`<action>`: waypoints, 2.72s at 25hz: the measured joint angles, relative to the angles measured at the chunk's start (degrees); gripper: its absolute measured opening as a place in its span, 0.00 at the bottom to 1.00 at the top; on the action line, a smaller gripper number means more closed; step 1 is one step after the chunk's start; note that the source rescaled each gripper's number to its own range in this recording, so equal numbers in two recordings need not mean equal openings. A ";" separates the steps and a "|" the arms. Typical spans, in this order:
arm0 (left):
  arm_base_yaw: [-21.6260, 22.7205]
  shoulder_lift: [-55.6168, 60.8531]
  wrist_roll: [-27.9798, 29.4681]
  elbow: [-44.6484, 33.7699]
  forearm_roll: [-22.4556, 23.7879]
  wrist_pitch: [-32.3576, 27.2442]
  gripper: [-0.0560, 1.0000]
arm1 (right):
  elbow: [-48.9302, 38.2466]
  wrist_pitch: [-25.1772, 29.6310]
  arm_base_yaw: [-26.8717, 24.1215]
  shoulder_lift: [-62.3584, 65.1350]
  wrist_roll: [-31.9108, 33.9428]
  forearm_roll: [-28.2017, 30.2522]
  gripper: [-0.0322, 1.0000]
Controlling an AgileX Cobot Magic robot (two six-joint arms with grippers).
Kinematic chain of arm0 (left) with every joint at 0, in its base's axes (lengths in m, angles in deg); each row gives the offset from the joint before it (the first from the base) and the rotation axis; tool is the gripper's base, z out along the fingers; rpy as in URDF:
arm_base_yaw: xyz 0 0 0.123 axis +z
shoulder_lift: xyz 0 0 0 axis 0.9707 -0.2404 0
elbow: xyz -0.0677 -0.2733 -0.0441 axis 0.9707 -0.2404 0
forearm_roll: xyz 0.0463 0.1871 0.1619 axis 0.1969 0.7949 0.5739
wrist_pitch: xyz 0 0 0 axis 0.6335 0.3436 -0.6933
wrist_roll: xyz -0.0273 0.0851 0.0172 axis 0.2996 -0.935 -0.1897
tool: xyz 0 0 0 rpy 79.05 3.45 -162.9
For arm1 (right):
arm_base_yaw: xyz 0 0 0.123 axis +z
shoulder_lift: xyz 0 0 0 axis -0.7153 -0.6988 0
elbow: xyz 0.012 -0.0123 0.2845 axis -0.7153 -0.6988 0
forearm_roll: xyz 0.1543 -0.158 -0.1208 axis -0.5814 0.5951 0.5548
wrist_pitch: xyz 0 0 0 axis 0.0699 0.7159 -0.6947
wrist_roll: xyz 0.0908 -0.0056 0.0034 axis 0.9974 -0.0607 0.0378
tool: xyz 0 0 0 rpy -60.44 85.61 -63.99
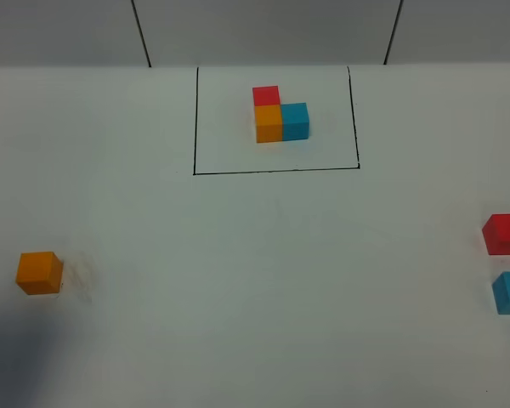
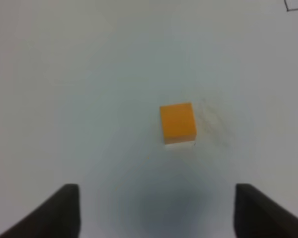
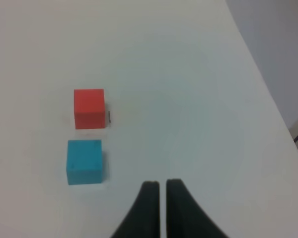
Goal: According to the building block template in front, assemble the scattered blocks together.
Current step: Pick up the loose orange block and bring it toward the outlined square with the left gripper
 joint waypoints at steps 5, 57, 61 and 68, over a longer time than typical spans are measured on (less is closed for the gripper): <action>0.00 -15.00 3.82 2.59 1.60 0.26 1.00 | 0.00 0.00 0.00 0.00 0.00 0.00 0.03; -0.55 -62.05 0.55 3.90 -2.43 25.49 0.55 | 0.00 0.00 0.00 0.00 0.00 0.00 0.03; -4.96 -61.06 -9.24 7.37 -1.23 25.82 0.55 | 0.00 0.00 0.00 0.00 0.00 0.00 0.03; -22.50 -60.34 -40.84 11.66 -4.10 20.20 0.55 | 0.00 0.00 0.00 0.00 0.00 0.00 0.03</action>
